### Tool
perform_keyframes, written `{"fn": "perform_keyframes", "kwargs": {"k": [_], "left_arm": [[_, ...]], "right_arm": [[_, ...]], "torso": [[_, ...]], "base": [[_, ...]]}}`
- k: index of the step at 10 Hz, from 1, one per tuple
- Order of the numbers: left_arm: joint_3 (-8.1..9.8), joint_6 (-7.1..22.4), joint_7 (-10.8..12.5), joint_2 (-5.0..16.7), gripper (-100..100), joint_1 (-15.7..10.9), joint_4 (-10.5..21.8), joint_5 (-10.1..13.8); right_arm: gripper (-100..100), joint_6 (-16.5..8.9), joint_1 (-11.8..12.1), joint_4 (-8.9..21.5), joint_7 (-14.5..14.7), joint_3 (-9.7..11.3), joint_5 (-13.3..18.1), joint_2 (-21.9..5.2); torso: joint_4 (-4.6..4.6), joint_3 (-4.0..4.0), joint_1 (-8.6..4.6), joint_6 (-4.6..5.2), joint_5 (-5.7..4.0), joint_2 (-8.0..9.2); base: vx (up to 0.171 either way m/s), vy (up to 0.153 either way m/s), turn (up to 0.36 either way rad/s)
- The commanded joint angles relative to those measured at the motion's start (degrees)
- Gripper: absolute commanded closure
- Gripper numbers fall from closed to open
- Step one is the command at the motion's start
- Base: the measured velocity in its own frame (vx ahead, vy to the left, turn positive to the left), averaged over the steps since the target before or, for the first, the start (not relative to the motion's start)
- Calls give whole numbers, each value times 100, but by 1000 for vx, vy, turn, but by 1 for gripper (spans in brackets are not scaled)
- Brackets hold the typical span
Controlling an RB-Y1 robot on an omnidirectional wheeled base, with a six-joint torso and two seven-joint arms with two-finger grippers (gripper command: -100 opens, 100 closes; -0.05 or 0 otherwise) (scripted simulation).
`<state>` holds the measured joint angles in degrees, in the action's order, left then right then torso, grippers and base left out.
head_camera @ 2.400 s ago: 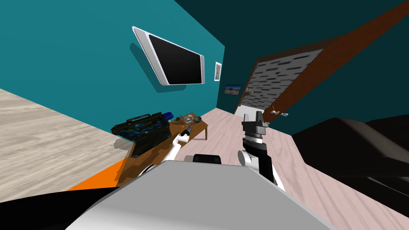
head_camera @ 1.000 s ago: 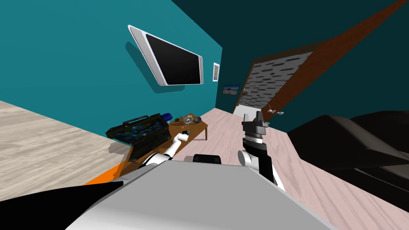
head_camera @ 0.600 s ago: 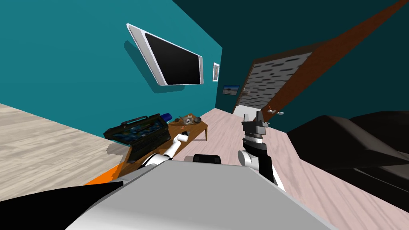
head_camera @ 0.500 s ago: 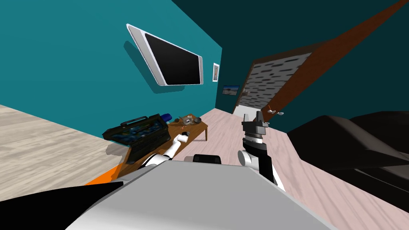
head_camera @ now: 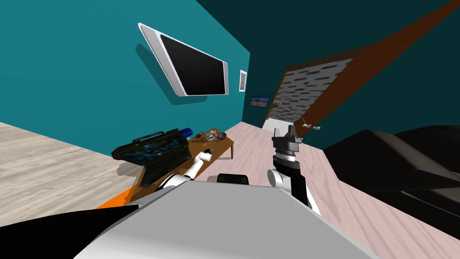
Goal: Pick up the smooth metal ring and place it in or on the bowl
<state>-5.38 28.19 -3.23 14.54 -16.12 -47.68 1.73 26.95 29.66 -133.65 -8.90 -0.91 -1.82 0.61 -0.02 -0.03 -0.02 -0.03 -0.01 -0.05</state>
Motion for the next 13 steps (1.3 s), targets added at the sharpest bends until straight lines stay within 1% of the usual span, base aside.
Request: {"fn": "perform_keyframes", "kwargs": {"k": [1, 2, 3, 4, 6, 7, 8, 9, 11, 13], "left_arm": [[0, 0, 0, 0, 100, 0, 0, 0], [0, 0, 0, 0, 100, 0, 0, 0], [0, 1, -1, 0, 0, 0, 0, 0], [-27, 203, -12, 32, 100, -69, -134, 55], [-44, 339, -16, 52, 100, -96, -246, 85], [-38, 268, -23, 53, 100, -92, -197, 88], [-40, 291, -24, 53, 0, -89, -208, 89], [128, 101, 27, -56, 100, -77, -226, 240], [305, -83, 76, -146, 100, -58, -251, 392], [522, -309, 135, -250, 100, -38, -284, 578]], "right_arm": [[0, 0, 0, 0, 0, 0, 0, 0], [0, 0, 0, 0, 0, 0, 0, 0], [0, 0, 0, 0, 0, 0, 0, 0], [0, 0, 0, 0, 0, 0, 0, 0], [0, 0, -1, 0, 0, 0, 0, 0], [0, 0, -1, 0, 0, 0, 0, 0], [0, 0, -1, 0, 0, 0, 0, 0], [0, 0, 0, 0, 0, 0, 0, 0], [0, 0, 0, 0, 0, 1, 0, 1], [0, 0, 1, 0, 0, 2, 0, 2]], "torso": [[0, 0, 0, 0, 0, 0], [0, 1, 0, 0, 0, 1], [1, 1, 1, 0, 0, 2], [1, 2, 1, 0, 0, 2], [6, 16, -6, -1, -2, 28], [6, 18, -6, -2, -2, 33], [5, 13, -3, -2, -1, 22], [3, 7, -1, -1, 0, 12], [1, -9, -65, 16, -5, -20], [-1, -16, -80, 14, -11, -33]], "base": [[0, 0, 0], [0, 0, 0], [0, 0, 0], [-52, -10, 21], [-75, -14, 12], [-33, -6, 2], [-7, -2, 1], [46, -88, -52], [65, -166, -55], [102, -205, -47]]}}
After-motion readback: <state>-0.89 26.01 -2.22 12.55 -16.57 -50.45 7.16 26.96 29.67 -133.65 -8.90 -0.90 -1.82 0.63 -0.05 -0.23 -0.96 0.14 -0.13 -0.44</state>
